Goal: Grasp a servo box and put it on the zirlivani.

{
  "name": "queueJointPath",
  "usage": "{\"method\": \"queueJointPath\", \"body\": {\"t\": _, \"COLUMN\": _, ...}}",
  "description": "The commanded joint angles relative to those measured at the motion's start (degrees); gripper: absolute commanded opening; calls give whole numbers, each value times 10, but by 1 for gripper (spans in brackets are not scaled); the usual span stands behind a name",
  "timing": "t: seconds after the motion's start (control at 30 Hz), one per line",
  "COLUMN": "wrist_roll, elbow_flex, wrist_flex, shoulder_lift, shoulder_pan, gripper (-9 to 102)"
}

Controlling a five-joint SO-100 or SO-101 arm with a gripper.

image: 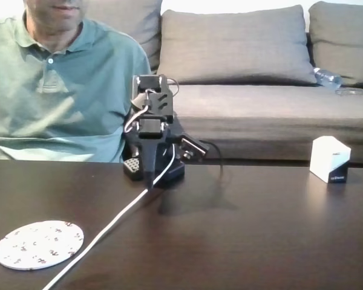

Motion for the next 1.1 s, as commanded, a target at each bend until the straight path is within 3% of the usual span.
{"method": "queueJointPath", "body": {"t": 0.0, "wrist_roll": -4, "elbow_flex": -2, "wrist_flex": -6, "shoulder_lift": 3, "shoulder_pan": -2, "gripper": 0}}
{"method": "queueJointPath", "body": {"t": 0.83, "wrist_roll": -27, "elbow_flex": -20, "wrist_flex": -9, "shoulder_lift": 3, "shoulder_pan": 4, "gripper": 0}}
{"method": "queueJointPath", "body": {"t": 1.07, "wrist_roll": -71, "elbow_flex": -368, "wrist_flex": 54, "shoulder_lift": -83, "shoulder_pan": -77, "gripper": 1}}
